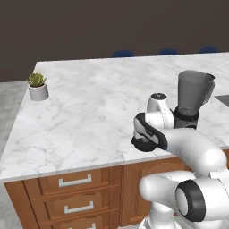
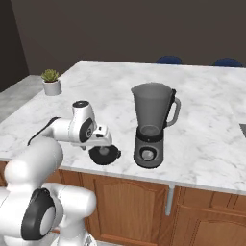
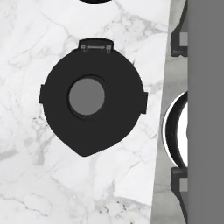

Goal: Close the lid blender by securely placing the lid on top.

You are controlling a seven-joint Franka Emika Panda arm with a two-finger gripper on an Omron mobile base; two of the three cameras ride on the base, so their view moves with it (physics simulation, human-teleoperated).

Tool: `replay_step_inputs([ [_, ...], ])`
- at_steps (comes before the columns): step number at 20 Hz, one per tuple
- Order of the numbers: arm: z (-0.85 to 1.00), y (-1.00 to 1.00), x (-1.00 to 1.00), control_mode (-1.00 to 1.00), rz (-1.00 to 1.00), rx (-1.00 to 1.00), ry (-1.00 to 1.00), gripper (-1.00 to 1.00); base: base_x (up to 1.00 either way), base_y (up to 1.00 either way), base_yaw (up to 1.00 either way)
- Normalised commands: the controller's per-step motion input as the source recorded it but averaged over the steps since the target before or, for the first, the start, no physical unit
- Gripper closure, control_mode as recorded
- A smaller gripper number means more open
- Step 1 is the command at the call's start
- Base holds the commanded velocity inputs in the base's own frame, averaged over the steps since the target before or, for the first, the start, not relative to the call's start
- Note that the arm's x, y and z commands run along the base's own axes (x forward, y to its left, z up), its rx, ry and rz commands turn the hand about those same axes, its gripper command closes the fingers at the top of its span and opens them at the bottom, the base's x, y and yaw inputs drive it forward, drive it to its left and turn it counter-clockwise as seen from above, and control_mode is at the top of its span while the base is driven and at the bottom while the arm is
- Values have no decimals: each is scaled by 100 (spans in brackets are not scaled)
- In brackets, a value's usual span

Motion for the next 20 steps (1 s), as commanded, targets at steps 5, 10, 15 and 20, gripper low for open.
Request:
replay_step_inputs([
  [5, -26, -9, 28, -100, 0, 0, 0, -100, 0, 0, 0],
  [10, -15, -17, 17, -100, 0, 0, 0, -100, 0, 0, 0],
  [15, -25, -6, 16, -100, 0, 0, 0, -100, 0, 0, 0],
  [20, -22, -1, 22, -100, 0, 0, 2, -100, 0, 0, 0],
])
